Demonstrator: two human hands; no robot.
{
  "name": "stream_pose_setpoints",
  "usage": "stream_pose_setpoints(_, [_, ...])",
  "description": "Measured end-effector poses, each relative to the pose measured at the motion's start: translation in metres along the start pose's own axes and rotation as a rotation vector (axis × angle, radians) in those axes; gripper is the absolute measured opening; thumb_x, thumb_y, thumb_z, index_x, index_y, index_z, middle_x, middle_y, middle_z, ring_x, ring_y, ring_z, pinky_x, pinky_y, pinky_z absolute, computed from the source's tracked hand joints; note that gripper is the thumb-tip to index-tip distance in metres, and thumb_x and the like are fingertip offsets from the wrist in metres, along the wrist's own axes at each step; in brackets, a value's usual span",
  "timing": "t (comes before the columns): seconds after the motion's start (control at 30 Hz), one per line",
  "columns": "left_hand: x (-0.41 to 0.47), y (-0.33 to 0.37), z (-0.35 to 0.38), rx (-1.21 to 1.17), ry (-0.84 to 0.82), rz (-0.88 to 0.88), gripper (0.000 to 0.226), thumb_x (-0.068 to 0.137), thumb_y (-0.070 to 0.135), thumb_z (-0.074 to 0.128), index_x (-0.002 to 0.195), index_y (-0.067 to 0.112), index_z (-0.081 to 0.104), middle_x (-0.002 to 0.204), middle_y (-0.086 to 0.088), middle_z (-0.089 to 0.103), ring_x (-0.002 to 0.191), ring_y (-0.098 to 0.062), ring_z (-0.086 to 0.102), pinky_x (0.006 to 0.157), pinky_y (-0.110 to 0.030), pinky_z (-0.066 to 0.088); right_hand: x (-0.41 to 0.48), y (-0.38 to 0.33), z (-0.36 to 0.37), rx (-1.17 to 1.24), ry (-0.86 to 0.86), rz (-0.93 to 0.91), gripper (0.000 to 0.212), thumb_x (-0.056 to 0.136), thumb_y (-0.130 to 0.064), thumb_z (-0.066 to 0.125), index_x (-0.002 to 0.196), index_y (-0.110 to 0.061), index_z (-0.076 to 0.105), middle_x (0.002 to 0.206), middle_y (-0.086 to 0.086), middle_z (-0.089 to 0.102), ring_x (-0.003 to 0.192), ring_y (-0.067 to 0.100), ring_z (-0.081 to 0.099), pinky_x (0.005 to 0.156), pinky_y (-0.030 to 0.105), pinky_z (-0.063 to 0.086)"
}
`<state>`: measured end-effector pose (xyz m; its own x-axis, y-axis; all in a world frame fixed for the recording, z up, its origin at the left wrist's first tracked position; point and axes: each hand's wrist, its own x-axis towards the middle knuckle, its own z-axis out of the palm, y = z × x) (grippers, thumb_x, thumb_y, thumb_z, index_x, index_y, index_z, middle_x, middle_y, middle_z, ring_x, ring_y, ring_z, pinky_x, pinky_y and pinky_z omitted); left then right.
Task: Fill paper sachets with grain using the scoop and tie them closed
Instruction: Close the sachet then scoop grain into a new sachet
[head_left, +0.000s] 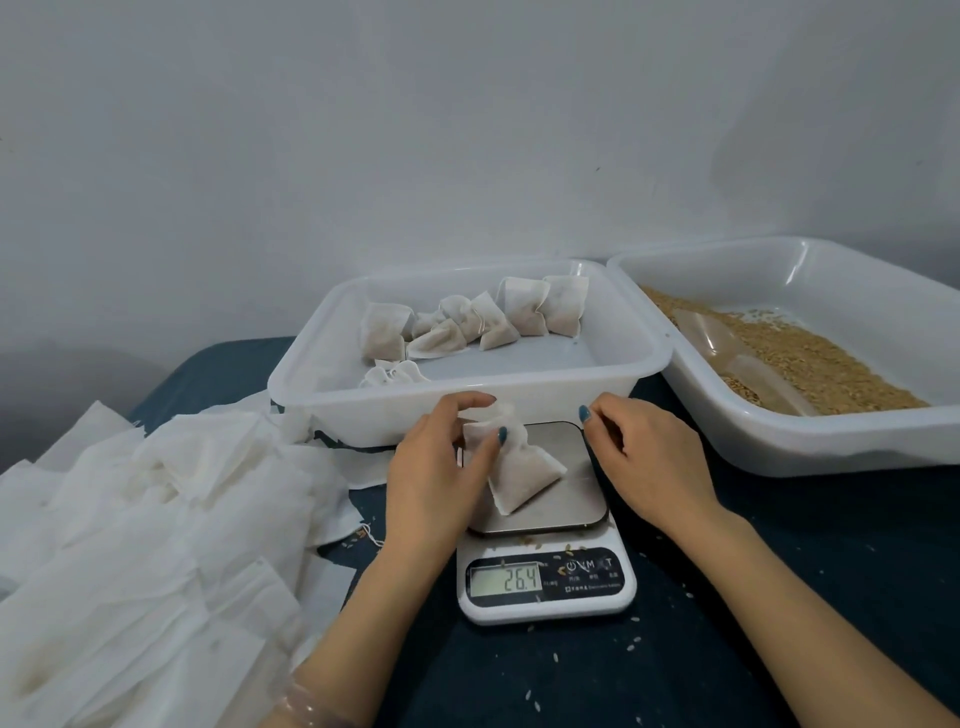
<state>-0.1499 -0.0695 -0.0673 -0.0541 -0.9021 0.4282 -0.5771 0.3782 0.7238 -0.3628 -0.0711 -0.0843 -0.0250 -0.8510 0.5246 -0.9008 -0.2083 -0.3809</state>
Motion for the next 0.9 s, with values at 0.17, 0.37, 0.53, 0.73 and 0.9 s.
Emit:
stream_pose_setpoints(0.17, [0.007,0.024,-0.020,-0.078,0.045,0.154,0.009,0.083,0.045,0.068,0.090,0.050,0.067,0.073,0.013,0.064,0.065,-0.006,0.053,0.064,-0.021,0.043,0.002,-0.001,-0.002,0.008,0.017,0.009,0.036,0.100,-0.033,0.049,0.065,-0.028,0.040,0.057,-0.009,0.046,0.054,0.005,0.044,0.046,0.025,0.023])
stream_pose_setpoints(0.37, [0.075,0.045,-0.053,-0.279,0.074,0.169,0.012,0.091,0.025,0.071,0.086,0.036,0.068,0.077,0.022,0.070,0.072,0.000,0.066,0.066,-0.016,0.045,0.002,-0.003,-0.004,0.016,0.012,0.005,0.035,0.099,-0.032,0.050,0.066,-0.028,0.042,0.058,-0.010,0.047,0.054,0.004,0.043,0.047,0.021,0.022])
stream_pose_setpoints(0.53, [0.118,0.026,-0.056,-0.065,-0.036,0.161,0.014,0.090,0.018,0.069,0.083,0.030,0.069,0.076,0.021,0.070,0.073,0.003,0.064,0.071,-0.013,0.048,0.001,-0.002,-0.004,0.013,0.013,-0.015,0.031,0.099,-0.034,0.049,0.069,-0.026,0.048,0.061,-0.010,0.051,0.058,0.004,0.047,0.048,0.023,0.029])
stream_pose_setpoints(0.73, [0.131,-0.011,-0.042,0.396,-0.382,0.121,0.013,0.087,0.019,0.073,0.080,0.028,0.068,0.074,0.014,0.066,0.074,-0.005,0.059,0.064,-0.004,0.039,0.000,-0.003,-0.004,0.019,0.021,-0.022,0.027,0.099,-0.031,0.051,0.073,-0.025,0.052,0.065,-0.010,0.054,0.062,0.007,0.049,0.049,0.023,0.033])
stream_pose_setpoints(0.9, [0.141,-0.010,-0.054,0.557,-0.589,0.041,0.011,0.089,0.041,0.070,0.088,0.031,0.074,0.094,0.011,0.072,0.095,-0.007,0.061,0.086,-0.025,0.047,0.000,-0.003,-0.004,0.011,0.025,-0.027,0.026,0.099,-0.031,0.051,0.073,-0.026,0.052,0.066,-0.011,0.054,0.062,0.007,0.049,0.049,0.021,0.032])
